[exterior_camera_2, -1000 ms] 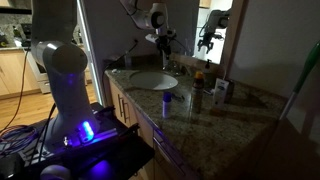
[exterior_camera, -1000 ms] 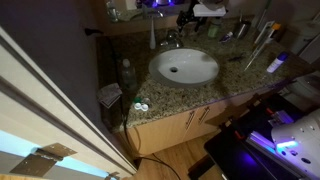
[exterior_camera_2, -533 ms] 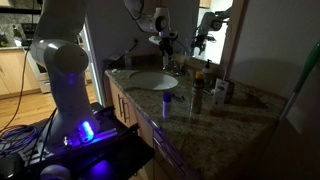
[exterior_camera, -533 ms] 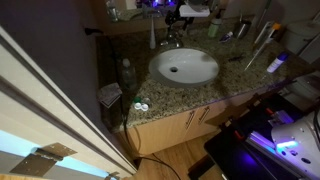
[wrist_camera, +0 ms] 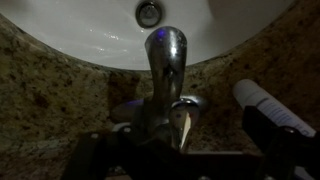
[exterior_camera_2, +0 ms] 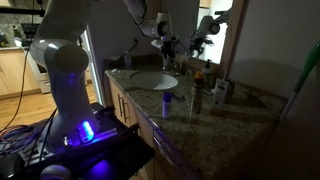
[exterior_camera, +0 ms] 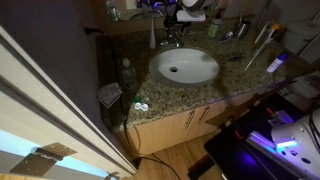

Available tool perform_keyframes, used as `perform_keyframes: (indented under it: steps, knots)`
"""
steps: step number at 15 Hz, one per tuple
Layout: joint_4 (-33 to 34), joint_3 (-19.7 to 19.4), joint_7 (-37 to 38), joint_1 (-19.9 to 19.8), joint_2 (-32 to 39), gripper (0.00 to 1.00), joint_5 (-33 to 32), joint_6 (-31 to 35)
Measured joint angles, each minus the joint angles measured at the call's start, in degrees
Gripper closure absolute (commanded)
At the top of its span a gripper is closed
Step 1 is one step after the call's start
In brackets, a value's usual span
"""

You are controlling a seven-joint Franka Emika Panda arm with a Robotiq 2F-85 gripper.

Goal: Open the tap

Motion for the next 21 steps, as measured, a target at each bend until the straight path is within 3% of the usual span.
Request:
perform_keyframes:
  steps: [1,2,3,13,16,21]
  knots:
    - [0.98,-0.61,0.6,0.26,0.95,0.0,0.0,0.02]
    - [1.86,-1.14,1.0,0.48,1.75,0.17,0.0,0.04]
    - [2.47,-1.41,1.16,0.56,2.36,0.27,0.0,0.05]
    - [2.49,-1.94,1.16,0.5,1.8,0.97,0.66,-0.21]
    - [2.51,-1.94,0.53,0.16,1.64,0.94,2.93,-0.11]
    - [2.5,0.86,-7.86,-4.08,1.57,0.94,13.77,-0.5]
